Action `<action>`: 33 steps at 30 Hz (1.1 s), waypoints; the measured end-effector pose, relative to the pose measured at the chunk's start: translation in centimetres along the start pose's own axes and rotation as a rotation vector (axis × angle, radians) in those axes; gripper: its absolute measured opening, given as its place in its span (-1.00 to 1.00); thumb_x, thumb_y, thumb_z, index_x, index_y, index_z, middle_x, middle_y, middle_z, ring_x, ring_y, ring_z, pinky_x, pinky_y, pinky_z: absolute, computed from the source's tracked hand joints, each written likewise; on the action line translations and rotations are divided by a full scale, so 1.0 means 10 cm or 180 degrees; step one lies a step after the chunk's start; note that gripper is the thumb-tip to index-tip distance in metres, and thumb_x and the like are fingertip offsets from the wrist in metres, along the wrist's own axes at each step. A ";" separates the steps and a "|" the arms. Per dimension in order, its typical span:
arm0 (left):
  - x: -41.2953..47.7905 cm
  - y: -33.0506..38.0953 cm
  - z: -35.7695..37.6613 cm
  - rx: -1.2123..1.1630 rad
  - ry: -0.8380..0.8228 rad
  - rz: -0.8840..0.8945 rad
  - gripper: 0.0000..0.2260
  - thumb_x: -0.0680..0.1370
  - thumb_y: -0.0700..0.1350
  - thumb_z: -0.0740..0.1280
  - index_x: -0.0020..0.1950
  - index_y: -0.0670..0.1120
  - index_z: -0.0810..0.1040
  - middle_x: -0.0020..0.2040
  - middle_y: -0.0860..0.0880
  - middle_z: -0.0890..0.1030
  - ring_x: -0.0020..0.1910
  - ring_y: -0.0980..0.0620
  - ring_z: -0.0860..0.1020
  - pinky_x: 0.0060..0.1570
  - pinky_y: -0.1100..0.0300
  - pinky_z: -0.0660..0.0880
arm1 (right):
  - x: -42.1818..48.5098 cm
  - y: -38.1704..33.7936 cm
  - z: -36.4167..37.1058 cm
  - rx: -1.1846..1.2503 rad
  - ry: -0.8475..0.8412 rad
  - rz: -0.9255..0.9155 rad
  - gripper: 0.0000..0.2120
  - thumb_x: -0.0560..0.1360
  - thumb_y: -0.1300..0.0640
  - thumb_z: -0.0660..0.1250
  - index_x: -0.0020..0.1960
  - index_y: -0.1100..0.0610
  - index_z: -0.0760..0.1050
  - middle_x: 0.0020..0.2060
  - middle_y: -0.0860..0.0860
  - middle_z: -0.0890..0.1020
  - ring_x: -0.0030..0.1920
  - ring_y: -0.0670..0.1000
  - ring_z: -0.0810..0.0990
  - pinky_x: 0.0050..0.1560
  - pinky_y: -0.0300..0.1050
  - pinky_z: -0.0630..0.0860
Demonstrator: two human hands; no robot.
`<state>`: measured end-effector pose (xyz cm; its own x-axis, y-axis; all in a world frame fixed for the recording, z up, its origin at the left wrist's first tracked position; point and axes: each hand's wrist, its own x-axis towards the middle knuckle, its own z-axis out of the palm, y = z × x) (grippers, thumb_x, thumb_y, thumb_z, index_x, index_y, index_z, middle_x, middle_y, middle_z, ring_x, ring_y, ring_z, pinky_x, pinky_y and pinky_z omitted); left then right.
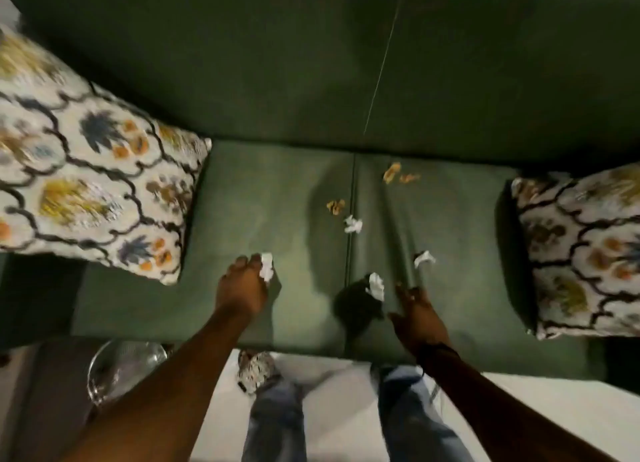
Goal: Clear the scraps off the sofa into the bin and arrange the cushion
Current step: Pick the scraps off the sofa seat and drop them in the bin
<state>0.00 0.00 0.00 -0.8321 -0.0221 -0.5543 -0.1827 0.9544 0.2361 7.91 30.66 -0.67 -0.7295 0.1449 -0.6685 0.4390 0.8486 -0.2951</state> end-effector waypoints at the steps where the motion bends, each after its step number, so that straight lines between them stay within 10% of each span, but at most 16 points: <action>1: 0.14 -0.03 0.13 -0.0117 0.0069 -0.0023 -0.62 0.53 -0.10 0.33 0.35 -0.06 0.46 0.25 -0.25 0.52 0.22 -0.28 0.52 0.24 -0.06 0.45 | 0.18 0.03 0.14 0.0116 0.0119 0.0023 -0.43 0.51 0.13 0.35 0.47 0.08 0.26 0.43 0.23 0.27 0.32 0.25 0.42 0.30 0.01 0.39; 13: 0.62 0.10 0.73 -0.1129 0.0692 -0.0350 -0.87 0.45 -0.35 0.34 -0.07 -0.24 0.65 0.03 -0.26 0.66 0.01 -0.27 0.62 0.06 0.04 0.52 | 0.85 0.12 0.52 0.0061 0.0543 -0.0306 -0.82 0.56 0.16 0.24 0.01 0.21 0.59 0.02 0.16 0.53 -0.05 0.22 0.56 -0.12 -0.01 0.48; 20: 0.76 1.14 0.70 -0.0913 0.0739 0.1205 -0.84 0.39 -0.24 0.29 -0.17 -0.15 0.67 -0.10 -0.18 0.66 -0.10 -0.24 0.57 -0.06 0.06 0.47 | 1.00 0.59 -0.06 0.0496 0.1777 0.0178 -0.83 0.45 0.16 0.43 0.01 0.20 0.66 0.19 0.18 0.55 0.17 0.20 0.45 0.16 0.01 0.47; 26: 1.10 1.77 0.81 -0.0205 0.0532 0.1544 -0.71 0.43 -0.35 0.35 0.07 -0.07 0.65 0.27 -0.14 0.56 0.17 -0.20 0.52 0.16 0.02 0.44 | 1.35 0.74 -0.22 0.0368 0.1030 -0.0081 -0.83 0.53 0.18 0.31 0.06 0.20 0.61 0.12 0.14 0.55 0.10 0.15 0.50 0.03 -0.10 0.44; 33: 1.19 1.82 0.89 -0.0365 0.0446 0.1066 -0.76 0.42 -0.40 0.26 -0.06 -0.13 0.60 0.04 -0.16 0.58 0.09 -0.17 0.51 -0.01 0.08 0.47 | 1.41 0.69 -0.21 0.0597 0.1155 -0.0178 -0.85 0.46 0.35 0.31 -0.10 0.23 0.65 -0.12 0.22 0.63 -0.08 0.23 0.58 -0.08 -0.14 0.41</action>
<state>-8.59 19.81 -9.41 -0.9177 0.2375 -0.3186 0.0609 0.8764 0.4778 -0.44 39.62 -10.73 -0.8778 0.2997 -0.3737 0.4570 0.7577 -0.4659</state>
